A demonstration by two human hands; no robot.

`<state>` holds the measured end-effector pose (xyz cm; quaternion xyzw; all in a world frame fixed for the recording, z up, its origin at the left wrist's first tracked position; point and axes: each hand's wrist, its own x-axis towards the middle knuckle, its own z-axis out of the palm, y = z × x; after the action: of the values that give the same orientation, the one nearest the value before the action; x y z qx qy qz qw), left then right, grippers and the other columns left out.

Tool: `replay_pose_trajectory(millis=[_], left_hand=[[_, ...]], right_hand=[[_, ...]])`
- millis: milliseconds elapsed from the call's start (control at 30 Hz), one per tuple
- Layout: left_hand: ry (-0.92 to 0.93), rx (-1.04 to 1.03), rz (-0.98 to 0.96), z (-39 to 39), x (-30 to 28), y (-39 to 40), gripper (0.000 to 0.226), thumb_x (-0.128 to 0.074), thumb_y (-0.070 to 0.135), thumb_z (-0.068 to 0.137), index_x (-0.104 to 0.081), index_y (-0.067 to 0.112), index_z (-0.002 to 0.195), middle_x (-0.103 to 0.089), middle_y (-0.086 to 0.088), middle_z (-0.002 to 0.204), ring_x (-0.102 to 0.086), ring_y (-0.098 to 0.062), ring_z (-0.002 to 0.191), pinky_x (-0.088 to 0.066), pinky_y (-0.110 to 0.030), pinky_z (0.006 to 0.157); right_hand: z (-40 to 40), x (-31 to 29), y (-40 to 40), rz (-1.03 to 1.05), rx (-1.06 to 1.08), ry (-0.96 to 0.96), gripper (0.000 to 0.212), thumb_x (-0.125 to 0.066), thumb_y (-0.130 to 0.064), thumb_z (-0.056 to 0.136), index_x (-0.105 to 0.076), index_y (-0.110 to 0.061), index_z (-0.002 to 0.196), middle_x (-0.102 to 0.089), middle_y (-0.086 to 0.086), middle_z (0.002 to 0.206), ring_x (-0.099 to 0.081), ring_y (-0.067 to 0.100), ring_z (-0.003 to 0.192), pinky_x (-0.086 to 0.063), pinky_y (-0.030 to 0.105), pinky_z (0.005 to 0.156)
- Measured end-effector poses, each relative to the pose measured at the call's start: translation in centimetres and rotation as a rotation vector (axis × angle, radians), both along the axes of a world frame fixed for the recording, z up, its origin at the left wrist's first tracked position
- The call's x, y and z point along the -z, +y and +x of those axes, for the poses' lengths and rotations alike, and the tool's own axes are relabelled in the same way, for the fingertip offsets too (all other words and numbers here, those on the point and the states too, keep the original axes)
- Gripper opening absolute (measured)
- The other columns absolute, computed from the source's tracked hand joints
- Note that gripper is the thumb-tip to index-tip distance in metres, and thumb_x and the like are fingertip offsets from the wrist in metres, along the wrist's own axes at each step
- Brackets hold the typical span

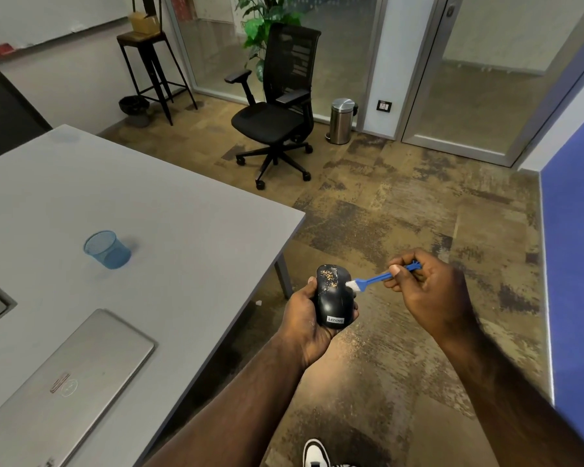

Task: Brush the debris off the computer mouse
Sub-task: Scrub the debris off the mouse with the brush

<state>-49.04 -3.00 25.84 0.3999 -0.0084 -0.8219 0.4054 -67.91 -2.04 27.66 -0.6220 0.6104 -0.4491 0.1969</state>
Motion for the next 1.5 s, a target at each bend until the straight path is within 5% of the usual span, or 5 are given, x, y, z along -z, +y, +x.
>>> replay_pose_trajectory(millis=[467,667,867,1200,1500], left_hand=[[-0.058,0.064,-0.016,-0.5,-0.1,0.4,0.055,-0.029,0.043,0.102,-0.061,-0.002,0.105,-0.071,-0.023,0.087,-0.065,-0.031,0.075,-0.057,-0.036,0.066],[-0.044,0.103,-0.023,-0.8,-0.2,0.8,0.055,-0.029,0.042,0.102,-0.062,-0.002,0.103,-0.069,-0.024,0.089,-0.065,-0.031,0.074,-0.056,-0.037,0.066],[-0.091,0.089,-0.024,-0.7,0.0,0.6,0.057,-0.029,0.043,0.102,-0.064,-0.001,0.100,-0.069,-0.023,0.088,-0.065,-0.030,0.075,-0.058,-0.035,0.063],[-0.060,0.097,-0.009,-1.0,0.3,0.9,0.055,-0.030,0.043,0.102,-0.062,-0.001,0.107,-0.069,-0.024,0.089,-0.065,-0.032,0.073,-0.058,-0.036,0.062],[-0.070,0.093,-0.012,-0.8,0.1,0.9,0.059,-0.027,0.044,0.102,-0.062,-0.003,0.110,-0.068,-0.024,0.090,-0.063,-0.031,0.076,-0.058,-0.035,0.061]], right_hand=[[0.1,-0.8,-0.2,-0.068,-0.068,0.006,0.008,-0.056,-0.037,0.088,-0.062,-0.033,0.090,-0.070,-0.016,0.075,-0.072,0.003,0.068,-0.061,0.033,0.056],[-0.3,-1.1,-1.5,0.013,0.080,0.197,0.007,-0.061,-0.021,0.094,-0.067,-0.023,0.096,-0.072,-0.004,0.074,-0.071,0.014,0.068,-0.060,0.040,0.058],[0.9,-2.0,0.1,-0.058,-0.081,-0.085,0.007,-0.061,-0.028,0.089,-0.066,-0.031,0.091,-0.072,-0.013,0.072,-0.072,0.003,0.067,-0.061,0.032,0.059],[0.8,-1.0,-0.8,-0.023,0.111,0.184,0.010,-0.061,-0.017,0.093,-0.067,-0.025,0.095,-0.071,-0.006,0.070,-0.069,0.008,0.063,-0.056,0.025,0.052],[0.5,-1.0,-0.1,-0.065,-0.031,0.110,0.015,-0.063,-0.023,0.090,-0.061,-0.038,0.087,-0.067,-0.020,0.066,-0.070,-0.003,0.066,-0.057,0.022,0.054]])
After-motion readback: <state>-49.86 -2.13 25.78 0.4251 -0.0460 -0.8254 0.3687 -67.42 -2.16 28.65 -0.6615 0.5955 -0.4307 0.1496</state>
